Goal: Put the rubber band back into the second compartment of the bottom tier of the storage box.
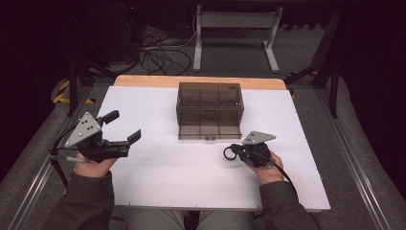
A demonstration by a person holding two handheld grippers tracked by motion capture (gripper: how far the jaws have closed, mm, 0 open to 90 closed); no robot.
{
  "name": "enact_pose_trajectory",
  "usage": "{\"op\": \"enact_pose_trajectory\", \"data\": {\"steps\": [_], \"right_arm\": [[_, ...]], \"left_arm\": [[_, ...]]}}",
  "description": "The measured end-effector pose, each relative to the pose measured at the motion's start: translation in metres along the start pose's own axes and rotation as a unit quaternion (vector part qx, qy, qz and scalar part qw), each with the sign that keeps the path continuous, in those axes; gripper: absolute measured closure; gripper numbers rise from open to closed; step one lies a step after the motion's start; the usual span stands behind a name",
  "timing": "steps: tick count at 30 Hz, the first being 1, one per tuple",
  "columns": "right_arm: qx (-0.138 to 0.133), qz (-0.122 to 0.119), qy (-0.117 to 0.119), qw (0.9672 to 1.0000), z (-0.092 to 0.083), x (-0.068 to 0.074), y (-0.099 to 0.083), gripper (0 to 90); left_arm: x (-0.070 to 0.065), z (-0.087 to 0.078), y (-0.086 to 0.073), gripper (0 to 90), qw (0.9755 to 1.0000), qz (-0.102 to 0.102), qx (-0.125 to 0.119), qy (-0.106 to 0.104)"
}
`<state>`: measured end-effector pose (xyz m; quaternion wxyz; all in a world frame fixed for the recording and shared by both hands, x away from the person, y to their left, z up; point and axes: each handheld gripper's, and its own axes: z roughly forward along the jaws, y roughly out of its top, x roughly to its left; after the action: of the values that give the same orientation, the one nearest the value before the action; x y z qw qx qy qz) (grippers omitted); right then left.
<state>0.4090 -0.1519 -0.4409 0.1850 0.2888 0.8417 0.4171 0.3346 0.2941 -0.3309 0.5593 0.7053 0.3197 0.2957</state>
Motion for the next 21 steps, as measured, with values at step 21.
{"op": "enact_pose_trajectory", "data": {"steps": [21], "right_arm": [[-0.022,-0.002,-0.017,0.9996,0.012,-0.003,0.016,86.2]], "left_arm": [[0.000,0.001,-0.002,5.7,1.0000,-0.002,0.002,0.001]]}}
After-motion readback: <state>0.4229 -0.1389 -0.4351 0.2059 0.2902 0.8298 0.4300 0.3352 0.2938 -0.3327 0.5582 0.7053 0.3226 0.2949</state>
